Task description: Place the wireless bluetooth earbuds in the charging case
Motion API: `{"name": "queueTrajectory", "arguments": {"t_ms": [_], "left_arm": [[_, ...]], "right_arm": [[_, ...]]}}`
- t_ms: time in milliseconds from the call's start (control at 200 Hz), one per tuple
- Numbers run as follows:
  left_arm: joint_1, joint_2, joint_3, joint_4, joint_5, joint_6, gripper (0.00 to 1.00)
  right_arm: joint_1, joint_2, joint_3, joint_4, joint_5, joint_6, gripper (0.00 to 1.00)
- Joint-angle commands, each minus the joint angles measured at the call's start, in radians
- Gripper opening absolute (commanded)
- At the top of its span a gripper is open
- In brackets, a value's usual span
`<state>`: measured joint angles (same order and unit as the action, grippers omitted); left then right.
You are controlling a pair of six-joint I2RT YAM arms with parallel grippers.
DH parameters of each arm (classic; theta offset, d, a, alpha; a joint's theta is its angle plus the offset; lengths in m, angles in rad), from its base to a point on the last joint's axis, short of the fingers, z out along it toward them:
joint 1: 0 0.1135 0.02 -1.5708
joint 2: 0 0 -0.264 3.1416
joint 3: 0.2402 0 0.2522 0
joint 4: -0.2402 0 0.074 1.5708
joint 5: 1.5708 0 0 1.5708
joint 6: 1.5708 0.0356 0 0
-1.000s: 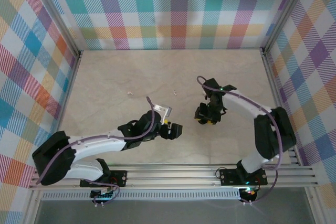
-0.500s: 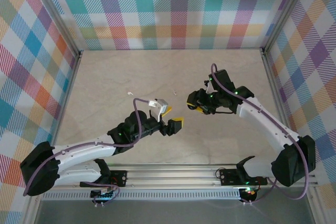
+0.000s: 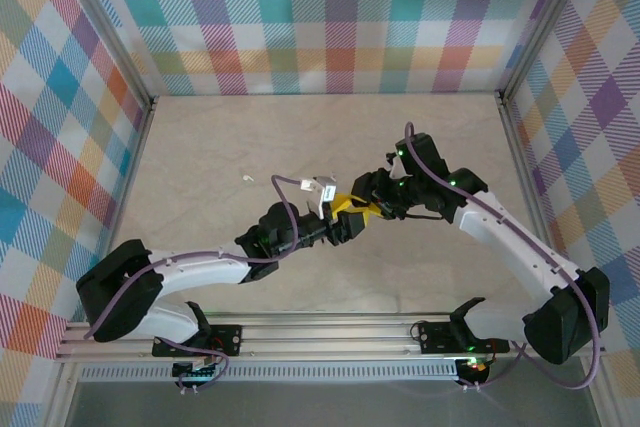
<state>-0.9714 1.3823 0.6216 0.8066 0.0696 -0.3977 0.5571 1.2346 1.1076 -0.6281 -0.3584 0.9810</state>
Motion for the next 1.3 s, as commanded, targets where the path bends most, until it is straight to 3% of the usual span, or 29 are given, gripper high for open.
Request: {"name": "queueTrajectory", "arguments": {"t_ms": [0,145,395,670,745,830,900,1010,1140,1295], "left_arm": [[-0.007,0.015,0.032,0.087,-0.016,-0.025,0.57],[-0.006,0.044,0.028,0.105,-0.04,-0.054,0.48],[-0.006,0.087,0.015,0.158,-0.07,-0.088,0.43],[-0.004,0.085,0.019,0.183,-0.07,-0.101,0.16],[-0.002,0.074,0.015,0.183,-0.068,-0.106,0.07],[0.006,0.055,0.002,0.181,-0.068,-0.122,0.0],[0.02,0.03,-0.012,0.179,-0.07,-0.142,0.0],[0.061,-0.031,-0.033,0.14,-0.066,-0.191,0.0],[0.148,-0.137,-0.013,0.034,0.017,-0.281,0.0],[0.236,-0.247,0.094,-0.175,0.243,-0.332,0.0]], "right_arm": [[0.006,-0.027,0.035,0.018,-0.025,0.013,0.43],[0.005,-0.023,0.033,0.018,-0.032,0.011,0.43],[0.007,-0.045,0.017,0.031,-0.039,0.028,0.43],[0.007,-0.046,0.004,0.021,-0.04,0.015,0.44],[0.007,-0.05,0.001,0.039,-0.048,0.004,0.48],[0.007,-0.064,-0.001,0.076,-0.053,-0.013,0.61],[0.007,-0.087,0.013,0.087,-0.031,-0.045,0.72],[0.006,-0.152,0.042,0.092,0.025,-0.127,0.77],[0.004,-0.267,0.004,0.194,0.097,-0.192,0.75],[-0.008,-0.309,-0.089,0.456,0.077,-0.199,0.63]]}}
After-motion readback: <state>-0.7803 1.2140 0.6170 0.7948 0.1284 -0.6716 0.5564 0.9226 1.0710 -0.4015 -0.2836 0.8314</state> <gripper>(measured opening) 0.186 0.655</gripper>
